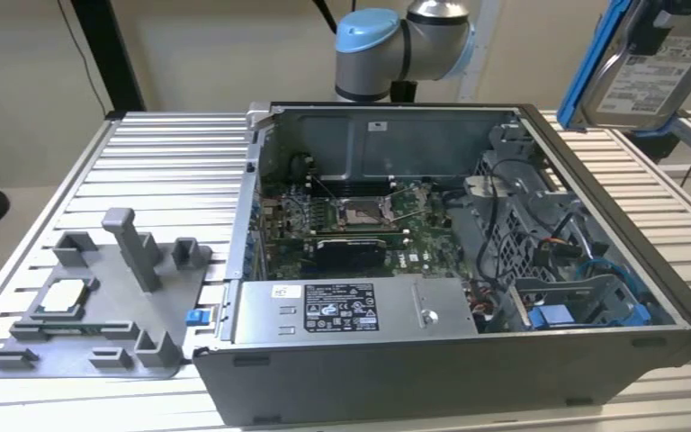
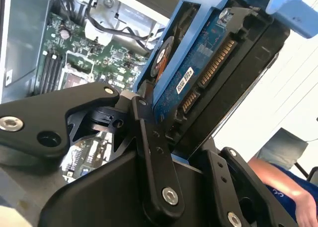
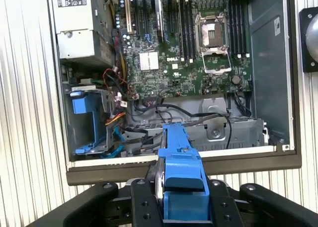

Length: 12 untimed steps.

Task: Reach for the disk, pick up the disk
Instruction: 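Pick up the disk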

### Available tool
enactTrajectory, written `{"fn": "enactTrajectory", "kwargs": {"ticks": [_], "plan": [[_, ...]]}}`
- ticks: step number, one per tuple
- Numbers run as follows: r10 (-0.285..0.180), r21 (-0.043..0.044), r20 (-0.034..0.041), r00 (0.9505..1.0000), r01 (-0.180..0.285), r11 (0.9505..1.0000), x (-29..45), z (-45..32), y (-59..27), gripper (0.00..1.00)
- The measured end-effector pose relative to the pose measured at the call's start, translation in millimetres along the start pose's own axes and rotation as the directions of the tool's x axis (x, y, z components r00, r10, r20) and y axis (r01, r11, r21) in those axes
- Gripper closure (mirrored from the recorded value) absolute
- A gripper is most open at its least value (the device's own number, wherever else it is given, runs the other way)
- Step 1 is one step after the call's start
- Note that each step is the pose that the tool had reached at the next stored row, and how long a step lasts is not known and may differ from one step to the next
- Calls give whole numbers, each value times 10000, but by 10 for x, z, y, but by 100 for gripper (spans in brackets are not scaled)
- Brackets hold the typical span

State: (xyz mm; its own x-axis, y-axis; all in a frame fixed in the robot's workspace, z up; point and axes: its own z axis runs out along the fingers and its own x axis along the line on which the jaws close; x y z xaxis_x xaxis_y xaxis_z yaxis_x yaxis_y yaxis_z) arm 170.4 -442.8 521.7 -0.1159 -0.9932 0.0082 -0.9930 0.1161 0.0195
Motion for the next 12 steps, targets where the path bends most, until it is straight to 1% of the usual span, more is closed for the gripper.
{"fn": "enactTrajectory", "kwargs": {"ticks": [5,7,9,12], "plan": [[0,0,0,10000,0,10000,69,3,-22,100],[0,0,0,10000,0,10000,107,6,-28,100],[0,0,0,10000,0,10000,156,9,-33,100],[-3,0,0,10000,3,10000,250,15,-44,100]]}}
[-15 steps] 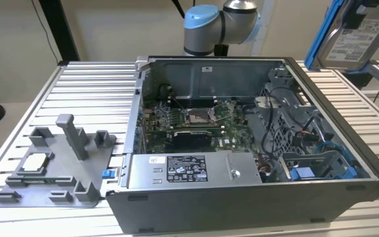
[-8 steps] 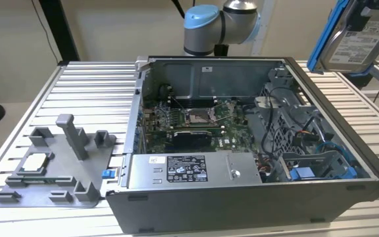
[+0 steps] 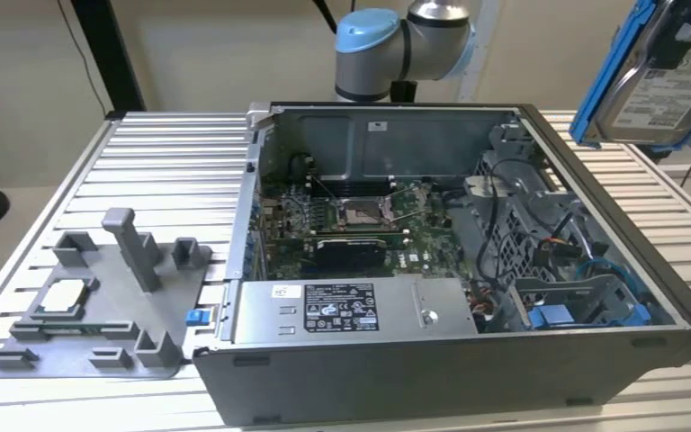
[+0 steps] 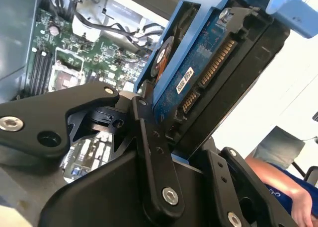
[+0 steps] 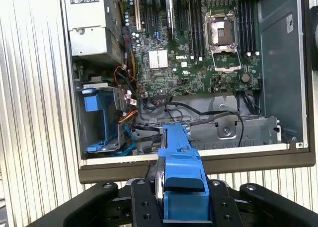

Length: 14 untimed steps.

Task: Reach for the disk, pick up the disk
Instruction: 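Pick up the disk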

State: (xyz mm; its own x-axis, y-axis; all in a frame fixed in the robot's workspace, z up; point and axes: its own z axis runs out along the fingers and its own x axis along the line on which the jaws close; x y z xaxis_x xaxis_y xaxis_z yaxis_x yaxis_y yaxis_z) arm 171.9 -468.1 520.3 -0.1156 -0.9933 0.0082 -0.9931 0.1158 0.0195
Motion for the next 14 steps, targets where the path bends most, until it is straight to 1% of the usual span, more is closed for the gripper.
{"fn": "enactTrajectory", "kwargs": {"ticks": [7,14], "plan": [[-63,1,-1,10000,63,10000,233,6,-8,100],[-74,1,-2,10000,74,10000,429,18,65,100]]}}
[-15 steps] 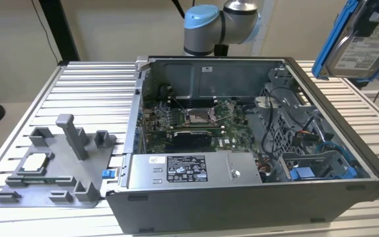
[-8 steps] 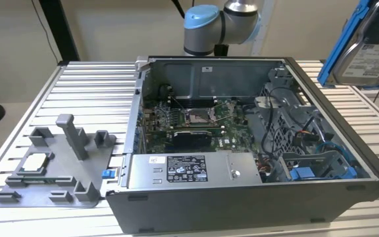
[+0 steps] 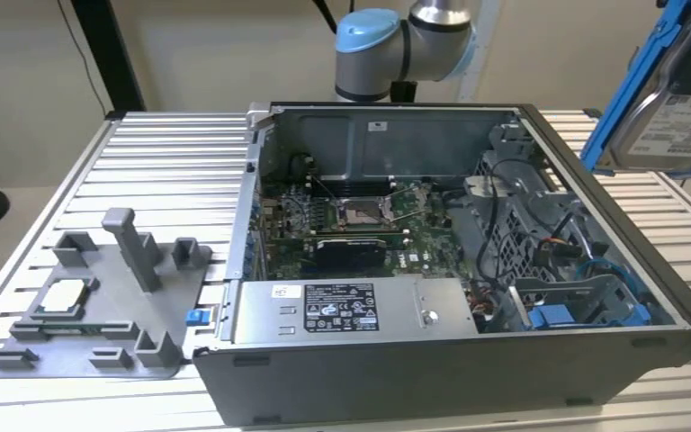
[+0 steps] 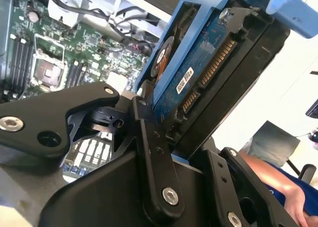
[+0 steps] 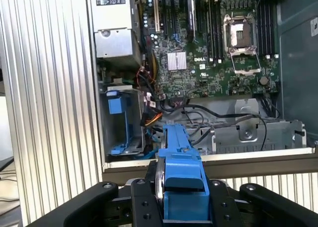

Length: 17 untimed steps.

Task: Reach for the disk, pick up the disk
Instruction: 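Pick up the disk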

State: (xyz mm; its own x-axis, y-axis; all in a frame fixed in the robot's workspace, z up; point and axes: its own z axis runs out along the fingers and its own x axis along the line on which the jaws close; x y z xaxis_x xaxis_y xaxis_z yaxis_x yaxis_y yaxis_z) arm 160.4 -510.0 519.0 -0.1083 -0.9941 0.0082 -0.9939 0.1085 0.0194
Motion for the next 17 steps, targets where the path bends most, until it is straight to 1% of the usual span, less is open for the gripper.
{"fn": "enactTrajectory", "kwargs": {"ticks": [6,17], "plan": [[-6,0,0,10000,6,10000,174,16,63,100],[-8,0,1,10000,8,10000,464,54,276,100]]}}
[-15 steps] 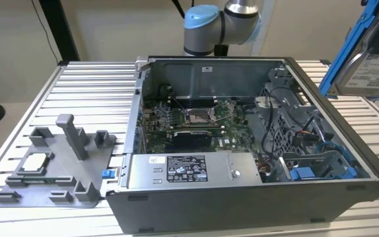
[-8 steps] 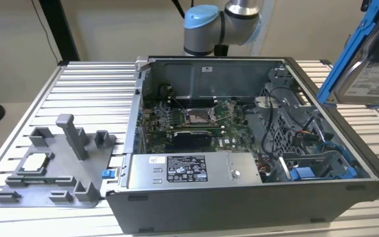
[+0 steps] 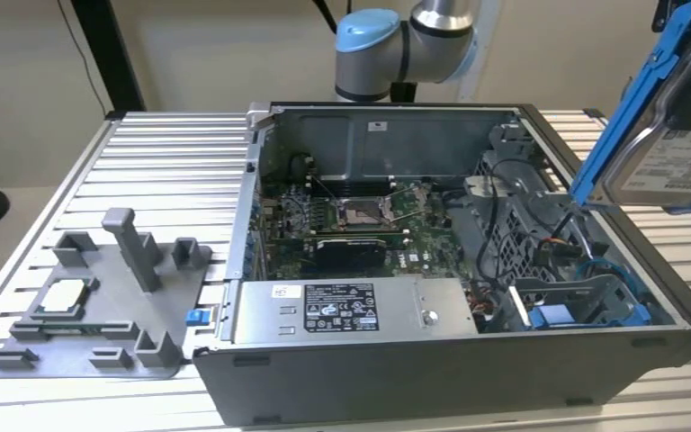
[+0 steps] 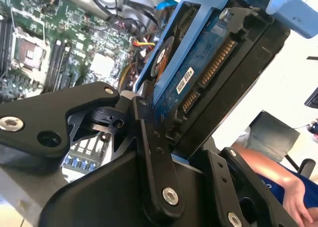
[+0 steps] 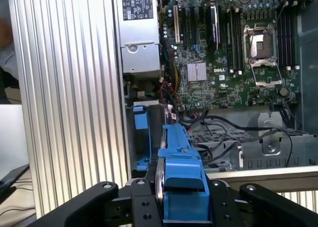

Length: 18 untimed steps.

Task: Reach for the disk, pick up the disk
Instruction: 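Pick up the disk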

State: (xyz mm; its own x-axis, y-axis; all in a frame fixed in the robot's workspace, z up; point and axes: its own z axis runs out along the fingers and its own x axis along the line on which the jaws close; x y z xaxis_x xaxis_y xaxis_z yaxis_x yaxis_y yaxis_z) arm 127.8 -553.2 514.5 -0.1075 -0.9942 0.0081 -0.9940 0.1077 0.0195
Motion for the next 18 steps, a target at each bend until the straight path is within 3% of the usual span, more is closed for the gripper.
{"fn": "enactTrajectory", "kwargs": {"ticks": [10,18], "plan": [[0,5,0,10000,0,10000,231,42,223,100],[-302,20,-5,9995,302,9995,282,62,290,100]]}}
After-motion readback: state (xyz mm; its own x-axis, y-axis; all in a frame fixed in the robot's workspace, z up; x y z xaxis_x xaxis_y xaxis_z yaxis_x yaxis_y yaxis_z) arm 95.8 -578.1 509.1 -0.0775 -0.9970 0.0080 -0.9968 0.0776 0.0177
